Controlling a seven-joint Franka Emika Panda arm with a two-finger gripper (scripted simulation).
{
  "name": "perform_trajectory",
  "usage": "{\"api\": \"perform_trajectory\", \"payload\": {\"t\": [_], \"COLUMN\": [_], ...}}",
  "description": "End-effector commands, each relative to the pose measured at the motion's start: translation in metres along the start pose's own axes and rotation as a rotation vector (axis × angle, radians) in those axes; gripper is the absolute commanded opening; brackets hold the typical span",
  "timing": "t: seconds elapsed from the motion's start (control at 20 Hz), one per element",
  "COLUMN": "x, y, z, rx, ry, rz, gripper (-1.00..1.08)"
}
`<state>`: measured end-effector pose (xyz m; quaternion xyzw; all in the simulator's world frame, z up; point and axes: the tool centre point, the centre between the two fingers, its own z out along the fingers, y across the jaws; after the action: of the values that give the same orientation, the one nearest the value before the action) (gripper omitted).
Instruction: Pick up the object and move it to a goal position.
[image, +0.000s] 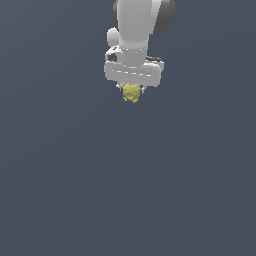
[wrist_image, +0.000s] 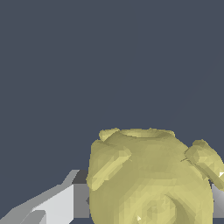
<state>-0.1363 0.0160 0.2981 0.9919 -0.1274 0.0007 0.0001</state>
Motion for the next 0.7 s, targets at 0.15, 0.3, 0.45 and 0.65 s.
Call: {"api": "perform_trajectory", "payload": {"t": [0.15, 0.3, 0.45, 0.65], "x": [-0.011, -0.014, -0.015, -0.014], "y": [0.002, 0.002, 0.002, 0.002], "z": [-0.029, -0.038, -0.042, -0.041], "rx": [0.0, 0.0, 0.0, 0.0], "ry": [-0.001, -0.001, -0.001, -0.001], "rz": [0.0, 0.0, 0.0, 0.0], "gripper": [-1.0, -1.0, -1.0, -1.0]}}
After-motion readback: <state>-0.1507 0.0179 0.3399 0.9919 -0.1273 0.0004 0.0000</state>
